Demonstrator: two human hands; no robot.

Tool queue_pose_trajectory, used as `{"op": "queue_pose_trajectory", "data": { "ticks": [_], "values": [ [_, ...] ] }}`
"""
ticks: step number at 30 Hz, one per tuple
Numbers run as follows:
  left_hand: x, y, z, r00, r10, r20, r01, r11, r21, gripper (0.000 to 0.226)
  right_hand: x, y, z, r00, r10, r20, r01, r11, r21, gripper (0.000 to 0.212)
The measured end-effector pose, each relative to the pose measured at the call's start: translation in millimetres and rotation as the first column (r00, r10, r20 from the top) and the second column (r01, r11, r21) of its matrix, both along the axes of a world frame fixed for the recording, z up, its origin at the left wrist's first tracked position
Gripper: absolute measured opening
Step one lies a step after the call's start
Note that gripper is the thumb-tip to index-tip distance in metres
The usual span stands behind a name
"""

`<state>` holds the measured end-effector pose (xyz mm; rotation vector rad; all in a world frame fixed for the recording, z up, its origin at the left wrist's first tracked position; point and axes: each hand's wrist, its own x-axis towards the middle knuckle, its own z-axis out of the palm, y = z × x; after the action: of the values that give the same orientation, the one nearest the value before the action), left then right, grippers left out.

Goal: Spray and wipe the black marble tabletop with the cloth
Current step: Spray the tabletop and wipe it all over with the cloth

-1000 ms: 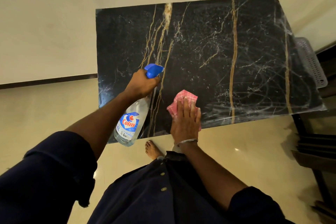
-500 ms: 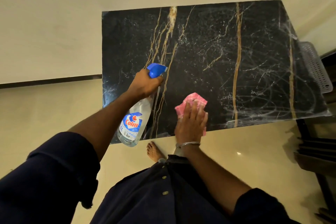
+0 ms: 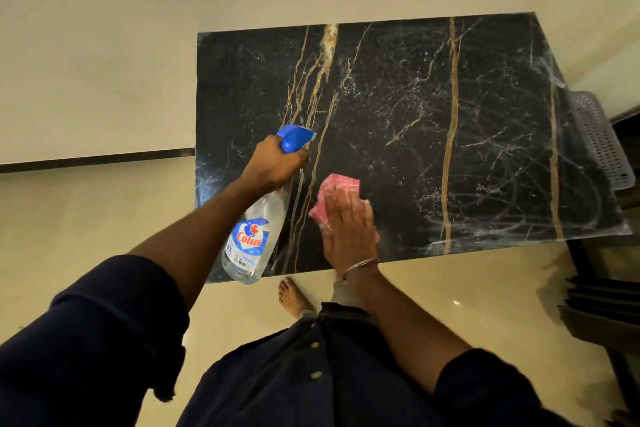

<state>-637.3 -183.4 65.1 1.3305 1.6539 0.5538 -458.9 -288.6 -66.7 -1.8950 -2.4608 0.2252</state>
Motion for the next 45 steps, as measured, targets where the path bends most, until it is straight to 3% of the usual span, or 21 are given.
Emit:
{"op": "queue_pose_trajectory", "data": {
  "ticks": [6, 13, 15, 19, 23, 31, 35, 38, 45],
  "values": [
    [23, 9, 1, 0.999, -0.034, 0.015, 0.034, 0.999, -0.019, 0.023, 86, 43, 5, 0.943, -0.331, 0.019, 0.331, 0.943, -0.019, 0.062],
    [36, 19, -6, 1.0, 0.001, 0.005, 0.0, 0.998, -0.059, 0.028, 87, 84, 8, 0.864, -0.504, 0.0, 0.503, 0.861, -0.072, 0.065],
    [39, 22, -8, 1.0, -0.004, -0.011, 0.003, 0.998, -0.055, 0.027, 69, 80, 10, 0.875, -0.483, -0.015, 0.481, 0.873, -0.083, 0.067],
    [49, 27, -7, 1.0, -0.004, -0.004, 0.004, 0.999, -0.042, 0.02, 18, 42, 10, 0.974, -0.224, -0.046, 0.22, 0.973, -0.069, 0.067],
    [56, 32, -7, 1.0, -0.007, -0.002, 0.007, 0.999, -0.045, 0.02, 31, 28, 8, 0.998, -0.051, -0.03, 0.049, 0.997, -0.056, 0.068],
    [85, 34, -6, 0.997, -0.066, 0.042, 0.067, 0.997, -0.032, 0.019, 164, 28, 9, 0.923, -0.377, 0.074, 0.38, 0.924, -0.037, 0.065],
    [92, 36, -8, 0.995, -0.078, 0.068, 0.082, 0.995, -0.051, 0.021, 171, 16, 8, 0.897, -0.432, 0.091, 0.437, 0.899, -0.041, 0.065],
    [97, 38, -8, 0.995, -0.083, 0.054, 0.086, 0.995, -0.048, 0.019, 137, 3, 9, 0.925, -0.374, 0.065, 0.377, 0.925, -0.053, 0.068],
    [101, 42, -8, 0.996, -0.068, 0.049, 0.07, 0.997, -0.038, 0.012, 66, -16, 6, 0.998, -0.048, -0.049, 0.043, 0.994, -0.099, 0.07]
  ]
}}
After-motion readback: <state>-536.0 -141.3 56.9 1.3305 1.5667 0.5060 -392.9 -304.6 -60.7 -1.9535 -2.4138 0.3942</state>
